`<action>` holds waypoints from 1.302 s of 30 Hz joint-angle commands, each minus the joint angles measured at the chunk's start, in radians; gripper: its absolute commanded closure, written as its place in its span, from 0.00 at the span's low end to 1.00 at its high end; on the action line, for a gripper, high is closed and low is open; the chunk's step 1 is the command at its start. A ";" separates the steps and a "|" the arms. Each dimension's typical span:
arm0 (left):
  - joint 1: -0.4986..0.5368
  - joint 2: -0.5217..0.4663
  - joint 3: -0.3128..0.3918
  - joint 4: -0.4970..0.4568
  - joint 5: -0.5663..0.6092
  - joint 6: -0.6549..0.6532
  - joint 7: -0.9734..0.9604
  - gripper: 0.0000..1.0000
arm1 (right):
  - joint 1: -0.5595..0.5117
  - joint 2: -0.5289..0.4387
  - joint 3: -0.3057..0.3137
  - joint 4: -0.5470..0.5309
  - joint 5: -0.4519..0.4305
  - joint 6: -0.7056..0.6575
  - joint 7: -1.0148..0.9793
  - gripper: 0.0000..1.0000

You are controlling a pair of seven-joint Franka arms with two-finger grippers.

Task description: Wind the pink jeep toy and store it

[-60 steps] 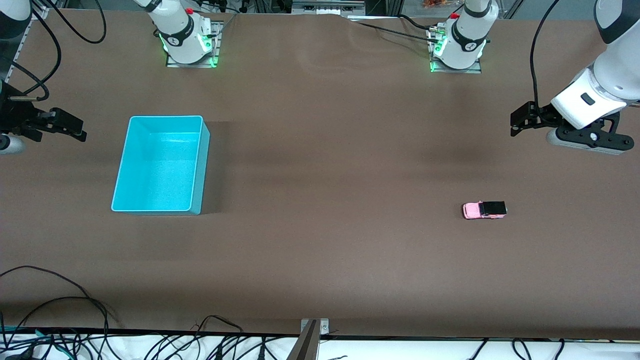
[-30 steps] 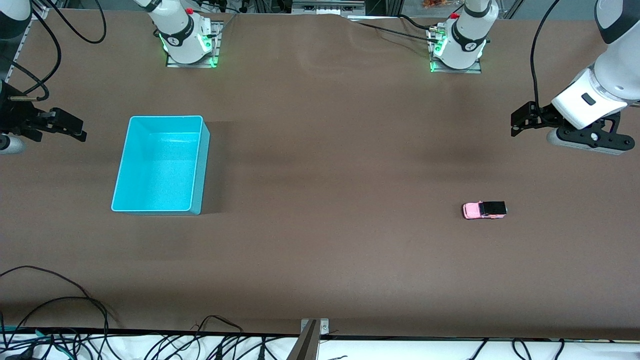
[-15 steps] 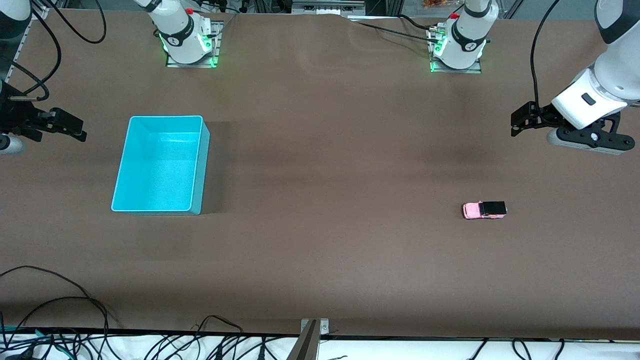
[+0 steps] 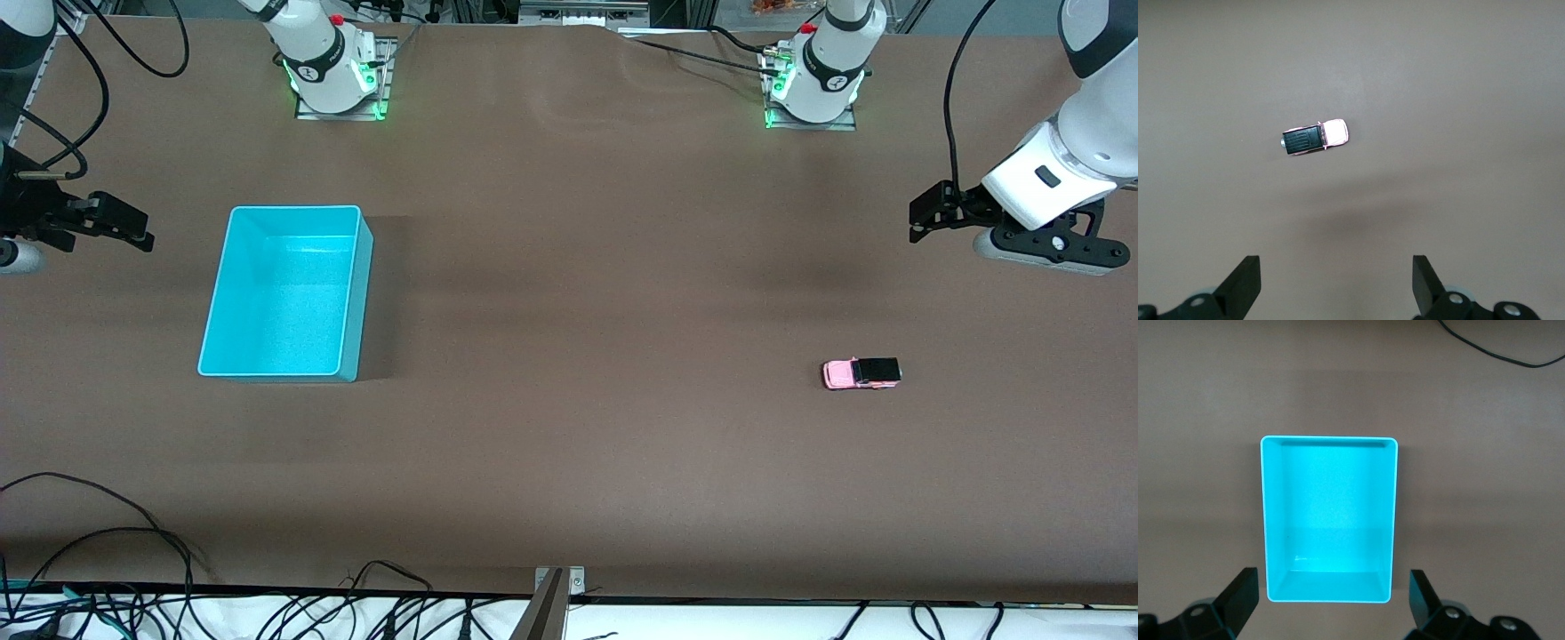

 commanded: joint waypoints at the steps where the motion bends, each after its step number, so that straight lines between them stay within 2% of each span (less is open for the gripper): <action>1: 0.005 -0.008 -0.001 -0.008 0.012 0.011 0.019 0.00 | -0.005 0.008 0.004 0.022 -0.004 -0.015 -0.003 0.00; 39: 0.032 0.026 0.003 0.018 0.012 0.009 0.019 0.00 | -0.005 0.008 0.004 0.019 -0.004 -0.016 -0.001 0.00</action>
